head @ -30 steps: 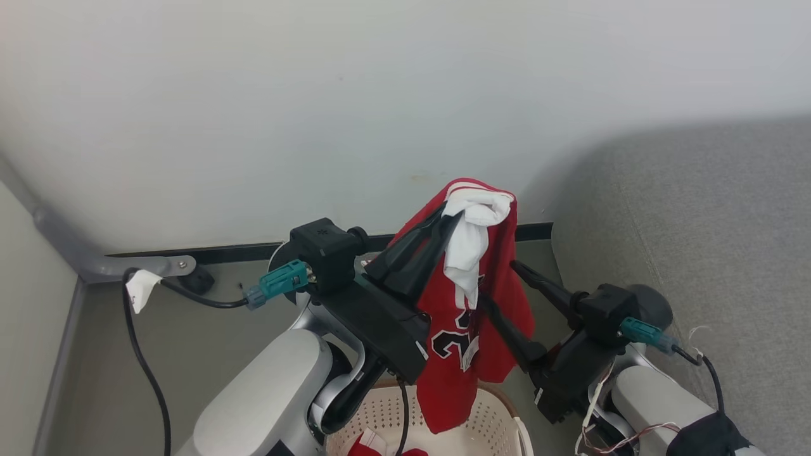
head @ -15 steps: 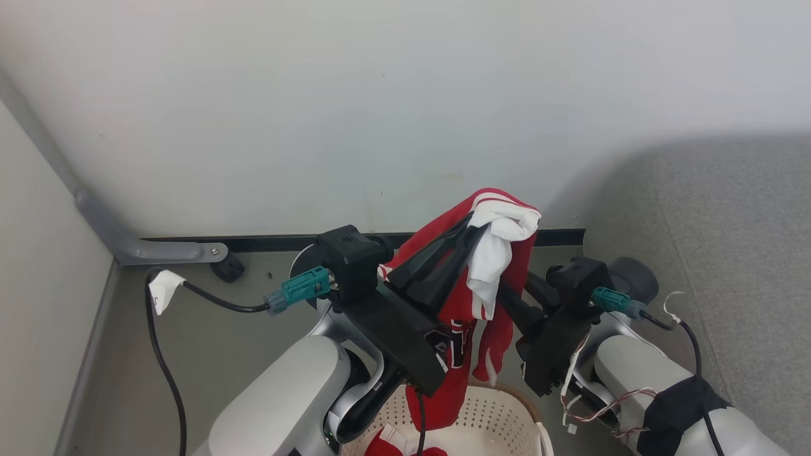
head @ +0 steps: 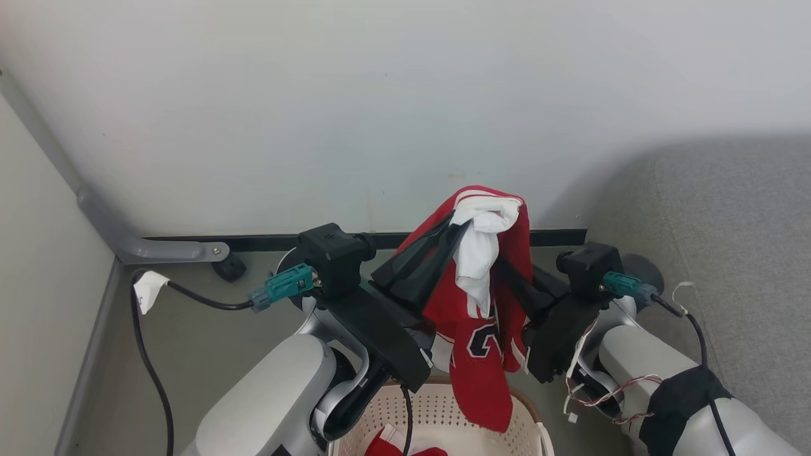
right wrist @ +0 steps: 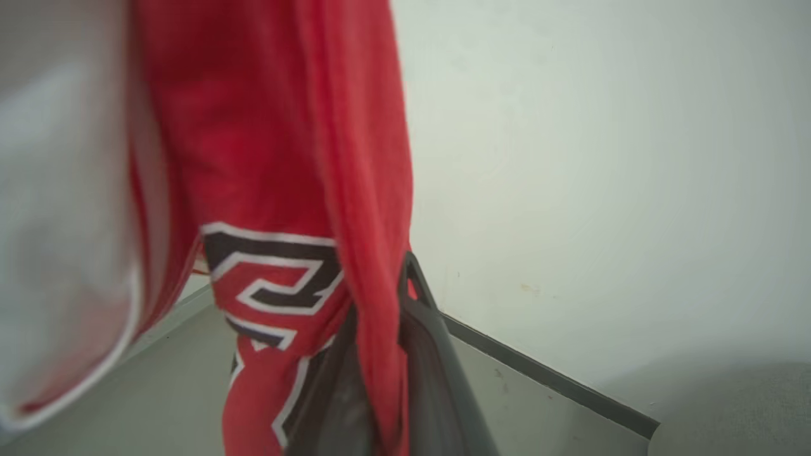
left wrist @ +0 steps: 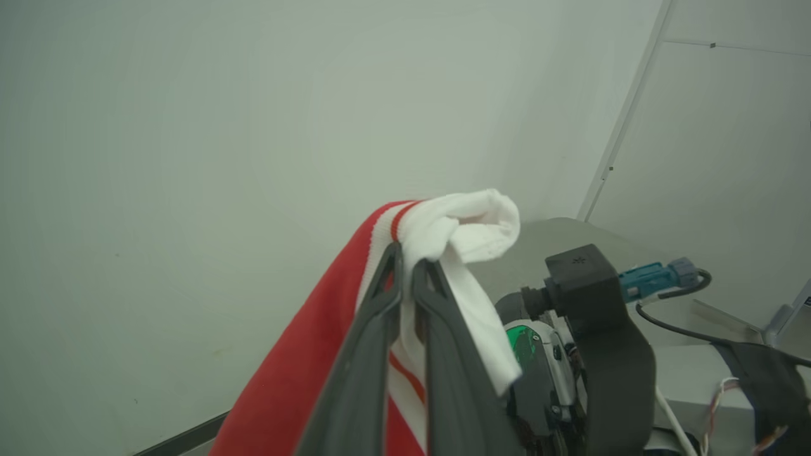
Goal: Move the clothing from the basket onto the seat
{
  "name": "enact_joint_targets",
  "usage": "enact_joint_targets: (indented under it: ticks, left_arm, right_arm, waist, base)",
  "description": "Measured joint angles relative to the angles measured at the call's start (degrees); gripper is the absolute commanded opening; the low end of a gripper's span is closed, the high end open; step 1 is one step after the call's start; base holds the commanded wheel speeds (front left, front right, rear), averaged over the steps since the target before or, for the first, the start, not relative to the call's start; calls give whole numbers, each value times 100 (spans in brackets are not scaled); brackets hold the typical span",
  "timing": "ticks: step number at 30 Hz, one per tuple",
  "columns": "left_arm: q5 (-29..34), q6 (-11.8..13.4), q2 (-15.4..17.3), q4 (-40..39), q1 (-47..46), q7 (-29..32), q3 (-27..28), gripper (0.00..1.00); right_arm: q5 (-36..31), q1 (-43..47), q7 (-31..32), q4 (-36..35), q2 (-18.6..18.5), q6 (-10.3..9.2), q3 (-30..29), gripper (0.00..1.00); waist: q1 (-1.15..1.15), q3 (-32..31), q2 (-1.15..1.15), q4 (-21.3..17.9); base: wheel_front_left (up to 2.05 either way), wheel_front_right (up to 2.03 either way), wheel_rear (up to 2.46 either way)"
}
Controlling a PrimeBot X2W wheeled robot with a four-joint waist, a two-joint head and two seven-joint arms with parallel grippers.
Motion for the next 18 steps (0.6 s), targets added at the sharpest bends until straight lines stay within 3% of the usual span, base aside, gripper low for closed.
enact_joint_targets:
  ticks: [16, 18]
  left_arm:
    - [0, 19, 129, 126, 253, 0, -49, 0]
    - [0, 25, 137, 127, 272, -1, -70, 44]
  right_arm:
    - [842, 165, 0, -455, -215, 0, -621, 0]
    - [889, 237, 1, -539, -241, 0, -695, 0]
  waist:
    - [0, -44, 0, -183]
    - [0, -49, 0, -204]
  base:
    - [0, 0, 0]
    - [0, 0, 0]
